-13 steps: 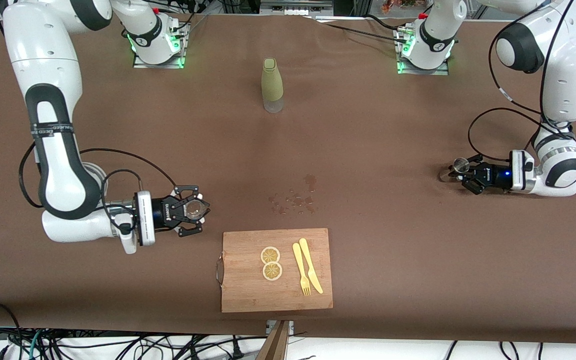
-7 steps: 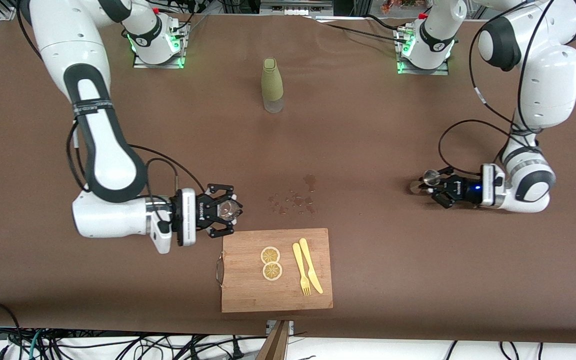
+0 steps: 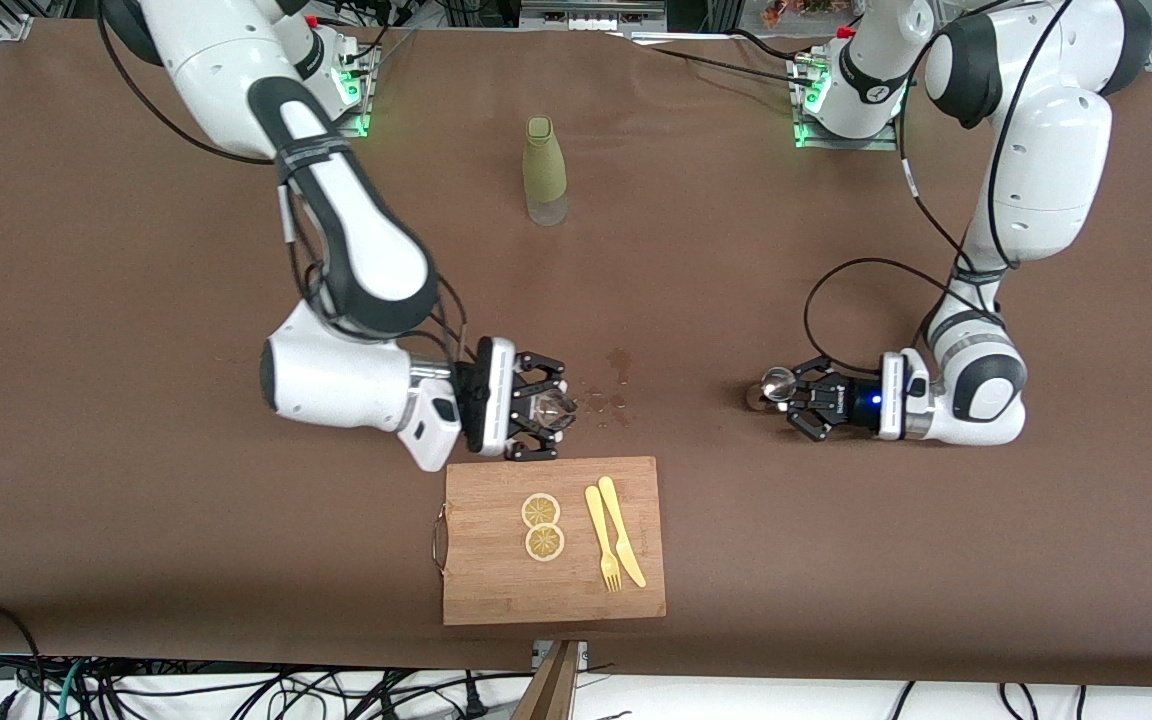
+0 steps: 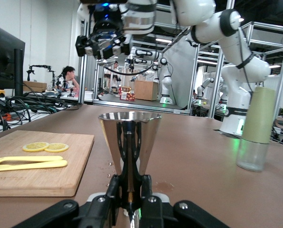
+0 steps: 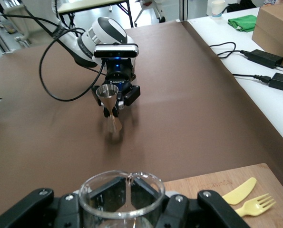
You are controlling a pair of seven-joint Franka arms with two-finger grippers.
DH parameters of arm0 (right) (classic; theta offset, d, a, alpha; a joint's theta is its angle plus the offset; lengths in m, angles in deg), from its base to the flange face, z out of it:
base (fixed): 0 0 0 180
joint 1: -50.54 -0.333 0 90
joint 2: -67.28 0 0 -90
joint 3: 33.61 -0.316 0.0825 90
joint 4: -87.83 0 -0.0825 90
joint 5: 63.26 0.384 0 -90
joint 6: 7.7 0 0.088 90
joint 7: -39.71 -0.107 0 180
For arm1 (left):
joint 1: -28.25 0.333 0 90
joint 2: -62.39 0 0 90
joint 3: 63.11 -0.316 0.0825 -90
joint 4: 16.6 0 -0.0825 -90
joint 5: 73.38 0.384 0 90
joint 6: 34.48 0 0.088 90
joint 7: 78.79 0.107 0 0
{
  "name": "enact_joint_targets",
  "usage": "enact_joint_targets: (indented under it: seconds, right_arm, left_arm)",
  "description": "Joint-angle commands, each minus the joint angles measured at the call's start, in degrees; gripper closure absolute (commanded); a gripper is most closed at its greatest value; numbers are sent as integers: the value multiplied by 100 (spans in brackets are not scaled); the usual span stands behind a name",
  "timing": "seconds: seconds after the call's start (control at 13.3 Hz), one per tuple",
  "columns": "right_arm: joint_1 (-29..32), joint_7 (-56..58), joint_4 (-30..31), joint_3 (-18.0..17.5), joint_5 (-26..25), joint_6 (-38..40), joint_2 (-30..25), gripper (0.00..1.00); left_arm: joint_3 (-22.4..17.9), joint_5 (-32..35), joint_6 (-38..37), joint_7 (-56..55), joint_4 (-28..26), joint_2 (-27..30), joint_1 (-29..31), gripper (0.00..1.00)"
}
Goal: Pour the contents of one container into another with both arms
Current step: 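Lift the glass cup with the right gripper while the left gripper brings the jigger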
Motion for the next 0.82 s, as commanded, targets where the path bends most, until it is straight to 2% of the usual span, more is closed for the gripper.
enact_joint_targets:
  seconds: [0.0, 0.22, 0.75]
  right_arm:
    - [-309, -725, 24, 41, -565, -488, -72, 94]
    - [-651, -1113, 24, 49, -926, -805, -72, 94]
    - [-1057, -1825, 33, 58, -2191, -947, -72, 94]
  left_arm:
    - [263, -163, 446, -220, 133, 95, -97, 100]
    - [764, -320, 1052, -379, 160, 95, -150, 100]
    - [1257, -699, 1889, -502, 273, 60, -555, 100]
